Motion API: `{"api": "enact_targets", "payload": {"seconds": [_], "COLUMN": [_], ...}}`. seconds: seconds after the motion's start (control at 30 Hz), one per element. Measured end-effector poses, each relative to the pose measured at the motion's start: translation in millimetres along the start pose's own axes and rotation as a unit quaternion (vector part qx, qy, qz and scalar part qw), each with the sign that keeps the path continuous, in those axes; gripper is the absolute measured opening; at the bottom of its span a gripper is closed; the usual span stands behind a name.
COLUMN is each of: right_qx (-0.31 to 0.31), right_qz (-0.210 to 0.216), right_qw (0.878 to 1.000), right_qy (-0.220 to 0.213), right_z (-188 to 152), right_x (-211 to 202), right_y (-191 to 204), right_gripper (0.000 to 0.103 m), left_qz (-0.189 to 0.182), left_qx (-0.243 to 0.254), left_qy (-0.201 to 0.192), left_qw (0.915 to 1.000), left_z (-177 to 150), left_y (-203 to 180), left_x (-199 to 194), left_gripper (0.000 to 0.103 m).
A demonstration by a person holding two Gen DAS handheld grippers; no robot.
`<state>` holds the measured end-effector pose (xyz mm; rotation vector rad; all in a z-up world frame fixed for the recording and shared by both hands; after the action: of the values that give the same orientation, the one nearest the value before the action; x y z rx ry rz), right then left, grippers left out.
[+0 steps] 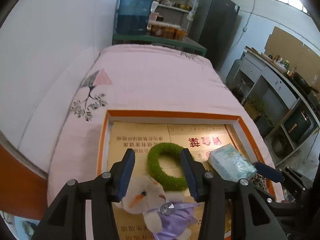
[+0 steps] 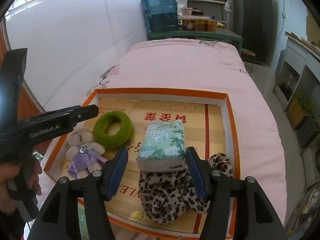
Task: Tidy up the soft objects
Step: 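Carry the ring and tissue pack into the box lid and release them, then withdraw both tools from the box toward the remaining items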
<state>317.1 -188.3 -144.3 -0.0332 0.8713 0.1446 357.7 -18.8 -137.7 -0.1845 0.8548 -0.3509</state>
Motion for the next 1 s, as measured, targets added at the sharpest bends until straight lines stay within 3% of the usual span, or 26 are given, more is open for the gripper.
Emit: {"api": "enact_targets", "payload": {"seconds": [0.23,1.0], "right_qx": [0.008,0.021], "right_qz": [-0.005,-0.012], "right_qw": [1.000,0.997], "right_qy": [-0.019,-0.076], "right_z": [-1,-15], "right_x": [-22,-100], "right_y": [-1,8], "right_gripper": [0.062,0.061], "left_qz": [0.003,0.017], "left_qx": [0.007,0.043], "left_qy": [-0.039,-0.111], "left_qw": [0.9992,0.9928], "left_z": [5,-18], "left_y": [-6,-40], "left_x": [-34,-120], "left_gripper": [0.047,0.047]}}
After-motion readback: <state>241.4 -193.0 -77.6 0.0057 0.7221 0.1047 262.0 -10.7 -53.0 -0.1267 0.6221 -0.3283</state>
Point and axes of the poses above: each gripper's, at about its wrist camera, not at the fingertips, and x roughly the way its jaws point, y to its left, z to its top, the point moved 10 cm from there along x, roughly the way its jaws point, and after that the axes turned 8 degrees about -z, right-handed, at the moved point
